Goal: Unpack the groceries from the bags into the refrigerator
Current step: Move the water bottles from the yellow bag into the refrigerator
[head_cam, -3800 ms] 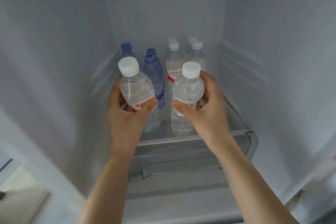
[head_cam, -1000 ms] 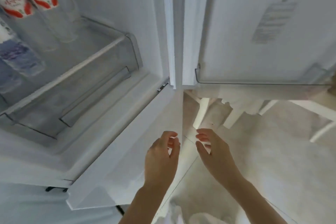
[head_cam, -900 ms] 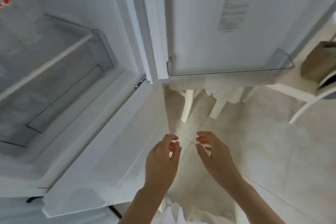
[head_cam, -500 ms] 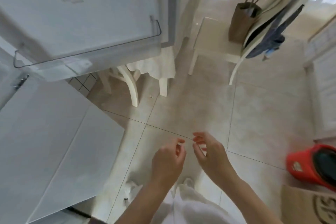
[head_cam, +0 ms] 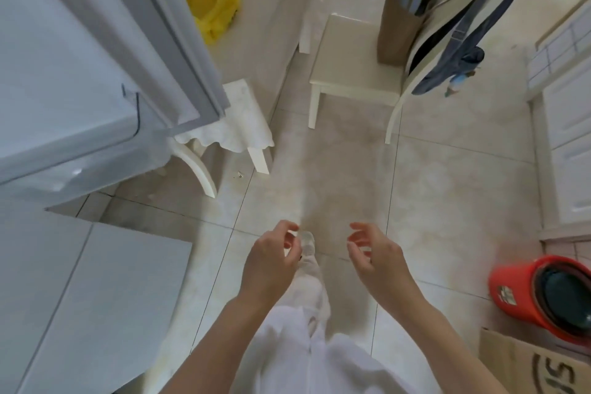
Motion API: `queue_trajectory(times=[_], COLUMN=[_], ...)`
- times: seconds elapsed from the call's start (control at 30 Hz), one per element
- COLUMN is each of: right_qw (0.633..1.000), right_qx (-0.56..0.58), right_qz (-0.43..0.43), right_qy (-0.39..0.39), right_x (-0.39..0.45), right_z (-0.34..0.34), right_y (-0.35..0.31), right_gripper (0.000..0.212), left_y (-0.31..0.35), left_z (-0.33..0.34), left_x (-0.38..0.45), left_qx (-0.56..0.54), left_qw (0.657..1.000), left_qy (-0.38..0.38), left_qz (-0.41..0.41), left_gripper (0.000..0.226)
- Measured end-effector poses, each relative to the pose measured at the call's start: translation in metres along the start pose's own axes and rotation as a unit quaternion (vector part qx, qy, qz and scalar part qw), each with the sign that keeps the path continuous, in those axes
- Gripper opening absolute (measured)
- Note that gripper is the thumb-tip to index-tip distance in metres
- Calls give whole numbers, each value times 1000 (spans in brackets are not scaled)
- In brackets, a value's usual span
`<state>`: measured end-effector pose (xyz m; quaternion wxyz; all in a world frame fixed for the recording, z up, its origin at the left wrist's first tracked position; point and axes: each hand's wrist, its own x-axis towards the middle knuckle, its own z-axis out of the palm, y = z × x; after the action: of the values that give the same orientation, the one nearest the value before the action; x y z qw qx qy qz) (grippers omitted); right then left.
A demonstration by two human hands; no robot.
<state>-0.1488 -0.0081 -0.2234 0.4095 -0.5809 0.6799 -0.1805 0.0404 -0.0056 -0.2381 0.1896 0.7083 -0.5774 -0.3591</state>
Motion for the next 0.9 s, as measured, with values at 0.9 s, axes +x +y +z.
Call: queue_trajectory(times=[0.9], right_qw=[926], right_qx=[-218], right_qz=[-235], right_qy=[-200], right_x=[493], right_z=[-150], right_y=[-129], right_gripper=[30], left_y=[145], left_z=[-42], left_x=[391], left_qx=[-79], left_qw=[967], left_qy=[167], left_qz=[-176], left_gripper=[18])
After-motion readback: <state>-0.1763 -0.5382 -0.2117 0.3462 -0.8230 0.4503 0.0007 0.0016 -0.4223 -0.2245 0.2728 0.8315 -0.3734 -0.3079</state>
